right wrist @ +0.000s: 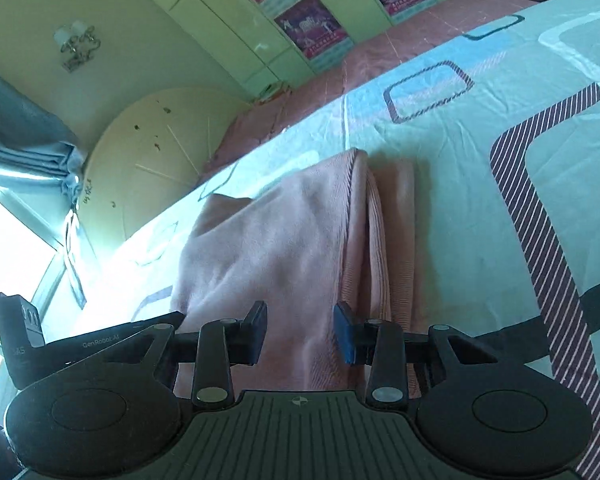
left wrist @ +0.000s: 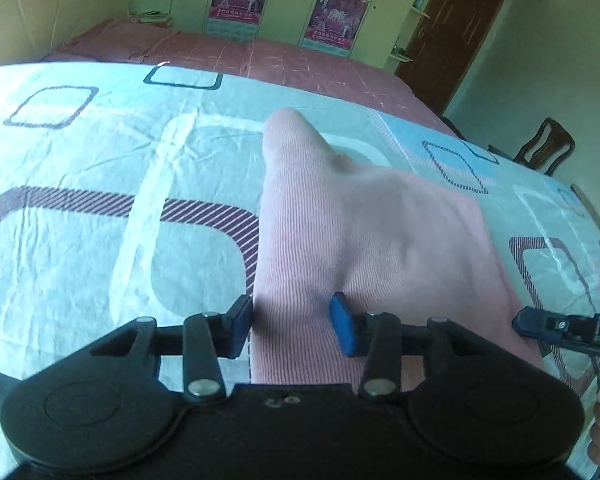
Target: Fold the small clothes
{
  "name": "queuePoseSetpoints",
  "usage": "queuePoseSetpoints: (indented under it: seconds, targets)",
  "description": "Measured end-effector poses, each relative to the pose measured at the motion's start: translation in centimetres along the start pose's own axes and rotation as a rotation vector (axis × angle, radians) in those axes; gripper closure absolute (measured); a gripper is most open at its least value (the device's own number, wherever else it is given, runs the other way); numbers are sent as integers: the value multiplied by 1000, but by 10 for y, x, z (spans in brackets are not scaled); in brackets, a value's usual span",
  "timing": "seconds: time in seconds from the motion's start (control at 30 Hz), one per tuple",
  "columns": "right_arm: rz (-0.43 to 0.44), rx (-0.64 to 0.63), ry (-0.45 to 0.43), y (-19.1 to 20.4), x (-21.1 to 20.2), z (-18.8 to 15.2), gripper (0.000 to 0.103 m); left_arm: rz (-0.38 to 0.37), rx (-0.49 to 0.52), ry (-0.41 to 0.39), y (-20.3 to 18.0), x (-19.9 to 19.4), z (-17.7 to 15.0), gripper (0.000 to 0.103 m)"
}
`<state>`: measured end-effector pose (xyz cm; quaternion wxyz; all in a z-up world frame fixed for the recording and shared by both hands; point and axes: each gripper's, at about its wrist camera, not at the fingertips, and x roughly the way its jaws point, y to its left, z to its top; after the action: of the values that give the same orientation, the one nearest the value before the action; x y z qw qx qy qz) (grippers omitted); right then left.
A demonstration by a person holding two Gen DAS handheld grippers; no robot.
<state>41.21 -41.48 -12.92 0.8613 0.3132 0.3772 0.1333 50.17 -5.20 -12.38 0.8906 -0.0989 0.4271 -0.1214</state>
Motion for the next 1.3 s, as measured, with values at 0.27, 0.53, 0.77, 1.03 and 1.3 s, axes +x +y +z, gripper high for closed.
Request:
queuePoseSetpoints:
  seconds: [0.27,0.53,0.77,1.03,1.3]
  targets:
    - [-75,8,10,-7,5,-1,65,-72,-49,-1,19,1,-6,56]
    - [-97,-19,28,-2,16,3,65,-140,-99,13,36,6,-10,51]
    - [-145,-235,28,39,26,6,92,-86,58,-13,7,-6,-2,66]
    - [-226,-193,23,16,2,5,92,-40,283,72,-64,6,-1,52]
    - [-234,-174,-134,12,-21,12,77,-40,336,-43,-61,-15,16,53]
